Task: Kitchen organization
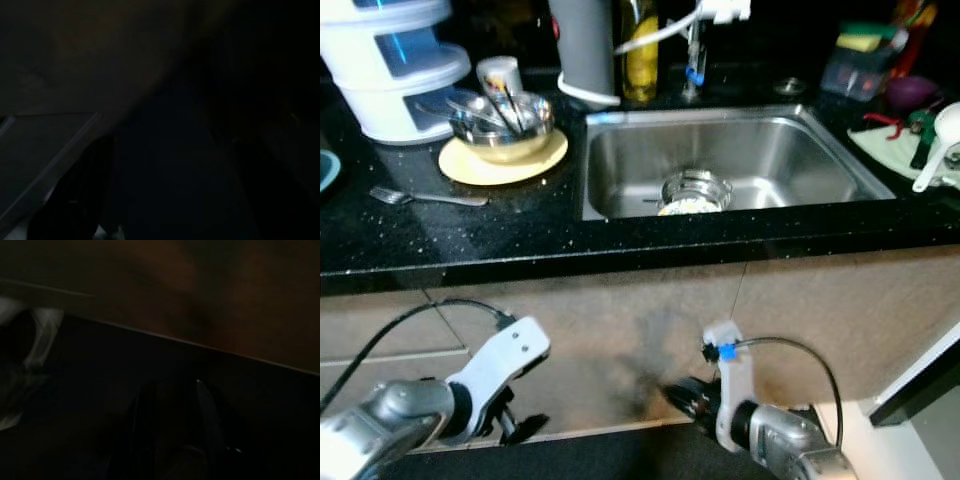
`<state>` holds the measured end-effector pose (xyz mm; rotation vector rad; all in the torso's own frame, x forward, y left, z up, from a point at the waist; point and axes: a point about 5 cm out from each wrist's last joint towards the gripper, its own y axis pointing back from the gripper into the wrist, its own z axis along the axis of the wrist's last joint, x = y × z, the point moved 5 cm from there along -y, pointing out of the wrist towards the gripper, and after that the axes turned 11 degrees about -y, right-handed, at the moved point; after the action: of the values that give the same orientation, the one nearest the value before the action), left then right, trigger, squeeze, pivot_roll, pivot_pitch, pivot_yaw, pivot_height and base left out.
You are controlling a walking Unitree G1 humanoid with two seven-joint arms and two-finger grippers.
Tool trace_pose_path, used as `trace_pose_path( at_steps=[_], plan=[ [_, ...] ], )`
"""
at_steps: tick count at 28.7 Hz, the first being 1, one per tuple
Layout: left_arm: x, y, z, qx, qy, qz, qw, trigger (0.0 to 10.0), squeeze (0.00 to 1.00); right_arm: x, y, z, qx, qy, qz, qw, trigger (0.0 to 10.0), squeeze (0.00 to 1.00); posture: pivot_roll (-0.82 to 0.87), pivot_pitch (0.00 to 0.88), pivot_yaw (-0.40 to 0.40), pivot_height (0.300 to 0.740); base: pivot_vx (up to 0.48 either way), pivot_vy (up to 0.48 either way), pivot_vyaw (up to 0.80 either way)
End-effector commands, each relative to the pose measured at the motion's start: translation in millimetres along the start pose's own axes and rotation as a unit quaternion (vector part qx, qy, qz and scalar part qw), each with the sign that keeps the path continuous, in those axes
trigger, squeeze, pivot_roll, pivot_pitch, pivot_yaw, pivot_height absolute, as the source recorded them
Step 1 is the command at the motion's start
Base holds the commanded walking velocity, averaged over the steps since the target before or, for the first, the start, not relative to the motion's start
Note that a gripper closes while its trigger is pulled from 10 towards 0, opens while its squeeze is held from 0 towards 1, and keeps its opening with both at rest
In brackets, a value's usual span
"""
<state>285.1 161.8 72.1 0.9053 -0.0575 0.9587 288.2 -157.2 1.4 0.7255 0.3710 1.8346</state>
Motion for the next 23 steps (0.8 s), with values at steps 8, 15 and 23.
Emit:
trace_pose_path(
  at_steps=[8, 15, 23],
  plan=[
    [-28.3, -37.2, -93, 0.065, 0.177, 0.100, 0.977, 10.0, 0.00, -26.8, -3.5, -97, 0.030, -0.099, -0.154, 0.983, 10.0, 0.00, -0.01, 0.124, -0.011, 0.740, 0.000, 0.000, 0.00],
    [-78.7, -45.8, -141, 0.136, 0.186, 0.059, 0.971, 10.0, 0.00, -25.4, -8.4, -117, 0.036, -0.154, -0.171, 0.972, 10.0, 0.00, -0.03, 0.101, -0.013, 0.740, 0.000, 0.000, 0.00],
    [-91.8, -57.8, -141, 0.096, 0.182, 0.064, 0.977, 10.0, 0.00, -13.4, -18.0, -124, 0.040, -0.131, -0.154, 0.979, 10.0, 0.00, -0.02, 0.089, -0.018, 0.740, 0.000, 0.000, 0.08]
  ],
)
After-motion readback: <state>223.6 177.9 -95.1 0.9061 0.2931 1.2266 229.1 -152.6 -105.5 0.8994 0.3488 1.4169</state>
